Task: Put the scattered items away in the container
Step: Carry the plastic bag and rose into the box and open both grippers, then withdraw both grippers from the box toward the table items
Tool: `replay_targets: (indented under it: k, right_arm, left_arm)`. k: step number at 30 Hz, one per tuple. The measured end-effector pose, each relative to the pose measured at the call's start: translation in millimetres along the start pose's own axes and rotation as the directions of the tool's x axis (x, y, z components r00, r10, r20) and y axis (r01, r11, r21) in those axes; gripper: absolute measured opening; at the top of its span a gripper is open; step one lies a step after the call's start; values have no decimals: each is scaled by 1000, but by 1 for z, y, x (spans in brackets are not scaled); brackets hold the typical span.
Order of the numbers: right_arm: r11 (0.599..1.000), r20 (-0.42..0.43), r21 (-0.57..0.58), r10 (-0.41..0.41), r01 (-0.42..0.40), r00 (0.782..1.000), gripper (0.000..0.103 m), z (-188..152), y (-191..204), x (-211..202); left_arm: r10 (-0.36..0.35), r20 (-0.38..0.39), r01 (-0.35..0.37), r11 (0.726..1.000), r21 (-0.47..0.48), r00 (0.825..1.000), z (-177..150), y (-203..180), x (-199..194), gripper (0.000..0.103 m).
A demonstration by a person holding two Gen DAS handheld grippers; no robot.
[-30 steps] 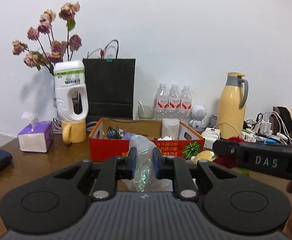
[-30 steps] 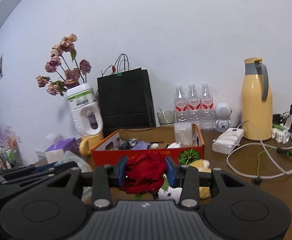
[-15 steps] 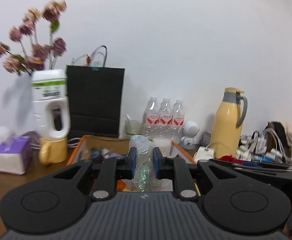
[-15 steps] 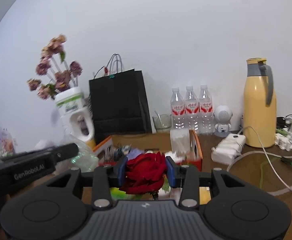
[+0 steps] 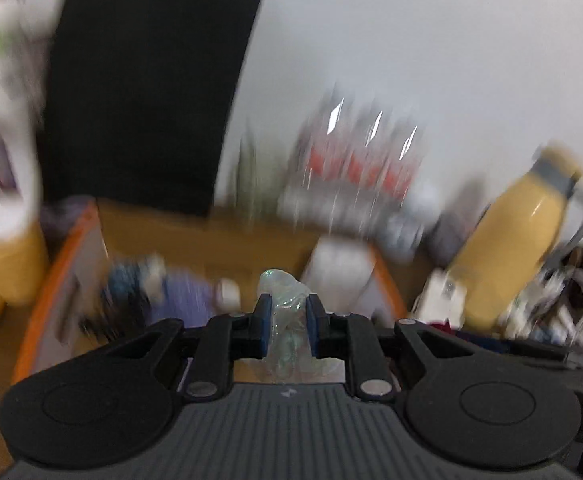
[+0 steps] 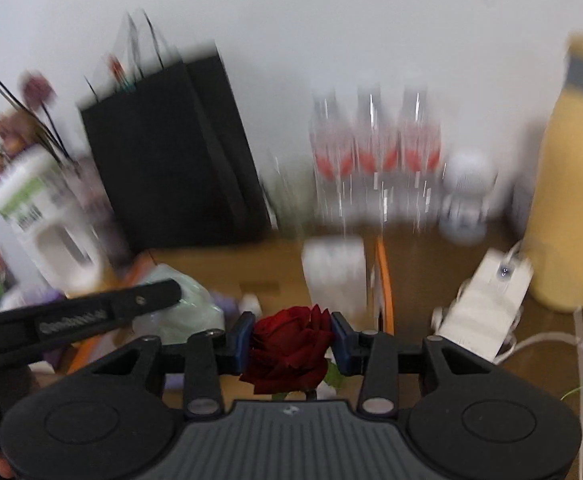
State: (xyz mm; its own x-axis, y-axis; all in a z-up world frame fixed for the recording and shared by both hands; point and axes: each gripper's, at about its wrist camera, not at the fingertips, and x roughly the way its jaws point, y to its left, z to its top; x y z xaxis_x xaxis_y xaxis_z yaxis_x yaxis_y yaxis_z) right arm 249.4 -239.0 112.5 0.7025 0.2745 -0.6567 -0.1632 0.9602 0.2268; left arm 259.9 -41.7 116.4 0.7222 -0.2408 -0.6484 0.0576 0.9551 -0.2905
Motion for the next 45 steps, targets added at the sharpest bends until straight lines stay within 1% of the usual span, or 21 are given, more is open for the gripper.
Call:
replay_targets:
  k: [2,5,6,7,9,10,12,14,15,16,17,18,20,21,23,24,28,32,36,42,45]
  right_arm:
    - [999,-96,32,-15,18,995,39,2,-8,26]
    - [999,-196,39,-30,38,980,38,1,-14,53]
    - [998,-219,45,-32,43,975,38,-1,-16,59]
    - [998,-239,47,-30,43,971,38,-1,-16,64]
    - [998,-276,28,-44,54,960,41,-4,-15,72]
    - [998,-282,10,-62,67,957,41,-3,-13,74]
    - [996,-296,-31,-90,84,951,49,-3,-8,76]
    - [996,-292,-41,-82,73,953,50,-1,-7,71]
    - [997,-291,-44,-76,66,954,52,2,-6,68]
    - [997,-286,-46,-72,62,955,55,5,-5,64]
    - [997,-278,-49,-71,60,958,59,9,-3,59]
    - [996,-269,-55,-76,63,960,62,13,-1,55]
    - [995,-256,-70,-91,75,962,67,22,2,47]
    - [995,-259,-71,-93,77,962,70,26,4,45]
    - [996,-273,-48,-86,76,958,74,34,4,41]
    - [997,-285,-31,-77,72,955,76,38,3,40]
    - [997,-311,1,-78,83,947,79,44,2,35]
    - [995,-304,-2,-95,99,948,79,42,10,24]
    - [994,-278,-14,-104,105,955,80,42,20,12]
    - [995,-208,-30,-102,98,973,81,53,35,-18]
    - [995,-164,-27,-97,94,982,84,57,39,-35]
  left_arm:
    - [27,-89,-29,999,-19,996,0,5,27,18]
    - [50,-181,-55,998,-24,982,-2,13,57,18]
    - [47,-216,-57,997,-43,975,-3,16,65,18]
    - [41,-239,-57,997,-59,970,-4,19,69,20]
    - [21,-270,-42,997,-71,963,-5,22,72,30]
    - [6,-280,-26,997,-67,960,-5,22,72,38]
    - [-19,-303,6,999,-43,953,-1,20,68,41]
    - [-17,-298,12,1000,-17,954,4,19,59,46]
    - [-11,-296,11,1000,-1,955,8,18,55,48]
    - [-7,-292,11,1000,15,956,12,18,49,52]
    - [0,-289,8,1000,27,957,17,19,43,57]
    - [8,-285,3,999,37,958,22,18,39,60]
    - [43,-274,-26,997,69,961,31,18,29,75]
    - [76,-268,-51,994,99,960,35,17,22,80]
    - [126,-273,-88,985,150,954,39,14,18,96]
    - [154,-276,-108,979,175,949,40,13,14,98]
    - [223,-277,-168,964,208,935,40,14,4,102]
    - [249,-266,-200,959,201,931,38,16,-6,103]
    - [255,-230,-216,960,179,939,43,15,-27,103]
    - [272,-146,-247,954,171,951,49,7,-61,103]
    - [270,-99,-252,953,168,958,50,2,-77,103]
